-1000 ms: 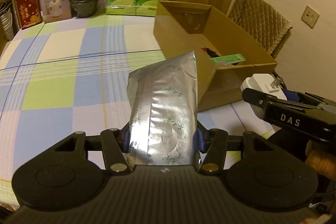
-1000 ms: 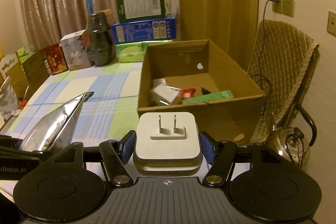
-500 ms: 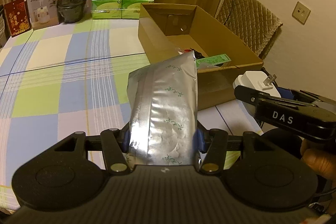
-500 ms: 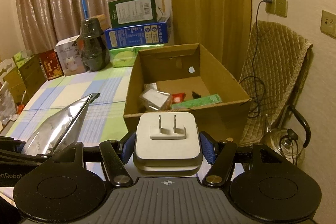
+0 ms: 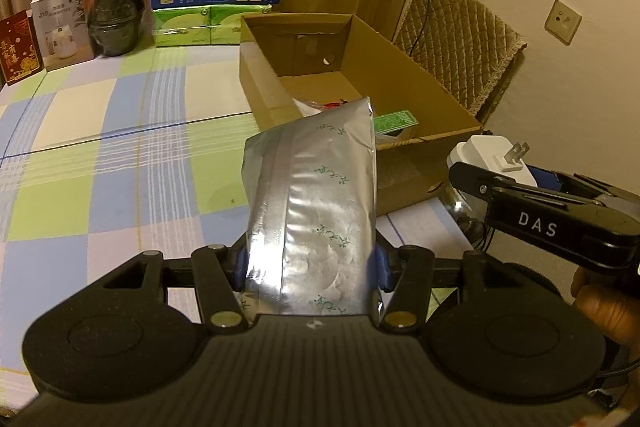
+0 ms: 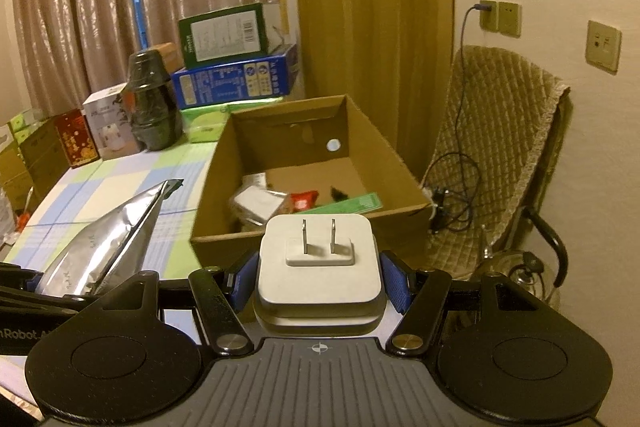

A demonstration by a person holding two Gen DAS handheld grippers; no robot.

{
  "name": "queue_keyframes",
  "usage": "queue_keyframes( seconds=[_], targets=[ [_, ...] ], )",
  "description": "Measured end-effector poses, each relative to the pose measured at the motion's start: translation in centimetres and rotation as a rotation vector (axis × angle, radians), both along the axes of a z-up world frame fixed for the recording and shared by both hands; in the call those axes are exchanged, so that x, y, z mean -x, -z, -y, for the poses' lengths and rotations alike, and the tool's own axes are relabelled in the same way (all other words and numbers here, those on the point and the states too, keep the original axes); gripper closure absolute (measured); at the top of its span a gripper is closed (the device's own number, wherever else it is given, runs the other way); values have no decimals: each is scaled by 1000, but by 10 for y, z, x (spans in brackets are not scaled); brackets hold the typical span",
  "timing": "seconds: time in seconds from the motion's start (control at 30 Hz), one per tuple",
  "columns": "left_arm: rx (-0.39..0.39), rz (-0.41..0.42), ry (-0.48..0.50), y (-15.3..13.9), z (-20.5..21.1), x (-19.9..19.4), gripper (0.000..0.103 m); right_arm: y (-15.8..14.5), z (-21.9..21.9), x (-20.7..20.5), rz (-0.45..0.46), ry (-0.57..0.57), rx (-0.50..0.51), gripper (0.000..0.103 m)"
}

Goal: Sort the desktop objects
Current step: 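Carry the foil bag in the left tool while the right tool carries the plug over the cardboard box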

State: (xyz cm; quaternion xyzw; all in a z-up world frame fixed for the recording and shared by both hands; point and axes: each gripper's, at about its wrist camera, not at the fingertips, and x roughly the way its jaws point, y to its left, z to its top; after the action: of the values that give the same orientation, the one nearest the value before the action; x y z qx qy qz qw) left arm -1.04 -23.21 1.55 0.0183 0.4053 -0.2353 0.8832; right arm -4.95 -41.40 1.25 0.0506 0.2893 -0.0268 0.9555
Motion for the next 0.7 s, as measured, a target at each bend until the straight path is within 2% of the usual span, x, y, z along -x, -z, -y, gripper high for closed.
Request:
queue_keyframes(
  seconds=[0.7],
  targets=[
    [4,15,29,-10,38,-11,52,-14,31,-6,31,41,14,41]
  ],
)
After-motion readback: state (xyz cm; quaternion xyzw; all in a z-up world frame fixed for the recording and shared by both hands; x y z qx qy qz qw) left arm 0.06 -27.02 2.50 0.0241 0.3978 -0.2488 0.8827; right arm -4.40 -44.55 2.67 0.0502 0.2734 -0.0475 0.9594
